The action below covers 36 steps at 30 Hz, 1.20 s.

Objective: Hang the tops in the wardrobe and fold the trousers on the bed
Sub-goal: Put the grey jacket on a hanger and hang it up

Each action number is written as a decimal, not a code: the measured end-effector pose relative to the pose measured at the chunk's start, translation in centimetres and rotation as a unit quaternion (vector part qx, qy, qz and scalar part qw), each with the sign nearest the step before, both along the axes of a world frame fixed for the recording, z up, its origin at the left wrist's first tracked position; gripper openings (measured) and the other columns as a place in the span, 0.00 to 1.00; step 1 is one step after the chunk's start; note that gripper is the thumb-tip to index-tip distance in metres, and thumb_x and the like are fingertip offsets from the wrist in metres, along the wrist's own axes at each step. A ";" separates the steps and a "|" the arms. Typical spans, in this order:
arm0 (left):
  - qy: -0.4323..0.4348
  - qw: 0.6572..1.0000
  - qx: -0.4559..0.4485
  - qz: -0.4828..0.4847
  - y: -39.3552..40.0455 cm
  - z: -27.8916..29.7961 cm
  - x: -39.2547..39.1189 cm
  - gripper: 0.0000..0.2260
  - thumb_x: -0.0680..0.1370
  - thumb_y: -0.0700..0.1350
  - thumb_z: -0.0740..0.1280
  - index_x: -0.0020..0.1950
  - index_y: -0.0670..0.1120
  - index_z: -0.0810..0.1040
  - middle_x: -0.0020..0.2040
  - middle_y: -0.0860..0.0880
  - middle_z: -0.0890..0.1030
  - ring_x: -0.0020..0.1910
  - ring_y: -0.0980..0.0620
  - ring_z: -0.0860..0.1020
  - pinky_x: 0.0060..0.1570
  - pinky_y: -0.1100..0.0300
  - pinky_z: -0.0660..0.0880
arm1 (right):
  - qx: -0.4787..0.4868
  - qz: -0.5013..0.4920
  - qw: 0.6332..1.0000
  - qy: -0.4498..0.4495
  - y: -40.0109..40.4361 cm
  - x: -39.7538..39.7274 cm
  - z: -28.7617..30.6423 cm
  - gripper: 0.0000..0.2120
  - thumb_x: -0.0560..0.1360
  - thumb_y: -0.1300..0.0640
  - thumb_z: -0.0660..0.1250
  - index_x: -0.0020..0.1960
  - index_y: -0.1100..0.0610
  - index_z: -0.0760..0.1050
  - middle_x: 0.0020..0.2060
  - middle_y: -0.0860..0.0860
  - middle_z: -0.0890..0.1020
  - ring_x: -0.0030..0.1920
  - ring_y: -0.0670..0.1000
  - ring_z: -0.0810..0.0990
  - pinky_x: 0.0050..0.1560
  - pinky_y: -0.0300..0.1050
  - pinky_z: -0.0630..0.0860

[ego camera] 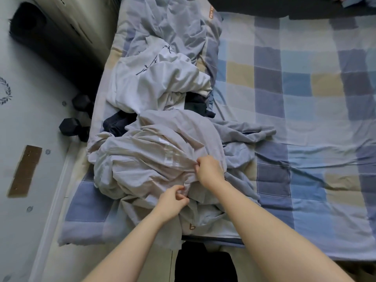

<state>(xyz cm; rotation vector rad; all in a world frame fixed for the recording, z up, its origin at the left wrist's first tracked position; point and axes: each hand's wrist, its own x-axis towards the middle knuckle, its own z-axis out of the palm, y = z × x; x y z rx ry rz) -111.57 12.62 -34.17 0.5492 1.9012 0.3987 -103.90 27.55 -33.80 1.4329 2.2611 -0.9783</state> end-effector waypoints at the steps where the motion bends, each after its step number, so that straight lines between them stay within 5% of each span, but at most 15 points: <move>1: 0.011 0.999 0.018 0.027 -0.3 0.1 0.1 0.22 0.77 0.46 0.70 0.70 0.47 0.72 0.48 0.55 0.82 0.53 0.55 0.78 0.59 0.57 0.74 | -0.004 -0.020 1.000 0.022 -0.1 -0.2 0.0 0.07 0.80 0.56 0.55 0.47 0.54 0.70 0.51 0.56 0.78 0.50 0.59 0.75 0.46 0.50 0.70; 5: 0.028 0.966 0.082 0.242 -0.3 2.0 -1.2 0.22 0.79 0.54 0.66 0.71 0.49 0.68 0.62 0.50 0.77 0.57 0.51 0.77 0.60 0.52 0.73 | -0.056 -0.084 0.977 0.188 -1.3 0.4 3.3 0.08 0.81 0.56 0.52 0.44 0.54 0.65 0.40 0.55 0.76 0.41 0.56 0.70 0.37 0.46 0.62; 9: -0.201 0.812 0.089 0.541 1.6 5.0 -4.6 0.27 0.75 0.65 0.65 0.66 0.48 0.73 0.58 0.46 0.81 0.54 0.42 0.81 0.50 0.44 0.77 | -0.088 -0.011 0.953 0.290 -3.8 3.4 10.1 0.13 0.81 0.53 0.57 0.37 0.51 0.62 0.29 0.47 0.67 0.30 0.44 0.64 0.30 0.38 0.59; 12: -0.155 0.778 0.158 0.587 3.1 8.2 -5.7 0.25 0.74 0.45 0.74 0.68 0.43 0.72 0.60 0.40 0.81 0.54 0.41 0.82 0.43 0.49 0.81 | -0.085 0.039 0.946 0.312 -5.5 6.9 14.5 0.11 0.80 0.54 0.61 0.40 0.57 0.67 0.29 0.47 0.68 0.30 0.45 0.65 0.33 0.37 0.60; 15: -0.088 0.766 0.214 0.599 4.4 12.6 -4.8 0.28 0.74 0.30 0.68 0.72 0.44 0.66 0.65 0.40 0.77 0.59 0.42 0.79 0.58 0.45 0.78 | -0.058 0.029 0.947 0.314 -6.0 10.3 17.7 0.06 0.78 0.57 0.63 0.44 0.58 0.72 0.35 0.47 0.73 0.36 0.44 0.69 0.38 0.36 0.64; 20: 0.024 0.850 0.312 0.423 4.3 23.3 -1.0 0.23 0.70 0.36 0.66 0.62 0.55 0.75 0.56 0.48 0.83 0.55 0.45 0.82 0.57 0.39 0.77 | -0.040 -0.062 0.960 0.271 -6.0 15.1 21.8 0.04 0.76 0.60 0.65 0.48 0.53 0.77 0.38 0.42 0.76 0.40 0.40 0.74 0.40 0.31 0.67; 23: 0.085 0.889 0.364 0.265 4.0 30.3 1.9 0.16 0.72 0.39 0.63 0.52 0.57 0.80 0.45 0.50 0.84 0.45 0.48 0.82 0.51 0.48 0.80 | -0.060 -0.119 0.957 0.259 -6.0 17.0 25.2 0.08 0.76 0.59 0.65 0.49 0.48 0.79 0.45 0.42 0.82 0.46 0.40 0.78 0.46 0.34 0.73; 27: 0.113 0.870 0.468 0.109 3.9 38.1 5.5 0.13 0.74 0.30 0.61 0.40 0.47 0.80 0.28 0.54 0.73 0.28 0.57 0.67 0.29 0.67 0.65 | -0.088 -0.218 0.920 0.313 -5.3 18.4 30.3 0.14 0.76 0.64 0.63 0.51 0.46 0.79 0.49 0.42 0.83 0.54 0.43 0.79 0.51 0.37 0.76; 30: 0.189 0.838 0.510 -0.049 3.3 41.8 7.4 0.08 0.71 0.33 0.61 0.40 0.43 0.79 0.28 0.56 0.70 0.27 0.61 0.65 0.30 0.67 0.63 | -0.132 -0.378 0.823 0.403 -4.0 18.6 34.0 0.08 0.80 0.58 0.60 0.52 0.53 0.79 0.53 0.51 0.83 0.58 0.53 0.79 0.55 0.45 0.76; 33: 0.228 0.786 0.538 -0.202 2.1 44.2 9.1 0.08 0.70 0.33 0.61 0.37 0.44 0.75 0.35 0.58 0.72 0.34 0.61 0.71 0.34 0.65 0.68 | -0.315 -0.470 0.711 0.418 -2.8 18.8 36.7 0.22 0.78 0.40 0.58 0.58 0.58 0.76 0.54 0.58 0.81 0.56 0.58 0.79 0.56 0.59 0.75; 36: 0.218 0.754 0.545 -0.294 0.6 45.1 10.0 0.09 0.71 0.39 0.58 0.40 0.44 0.79 0.38 0.55 0.75 0.37 0.53 0.75 0.36 0.54 0.74 | -0.420 -0.418 0.705 0.390 -3.1 18.4 37.6 0.24 0.75 0.38 0.63 0.52 0.59 0.77 0.43 0.58 0.80 0.44 0.57 0.79 0.49 0.54 0.77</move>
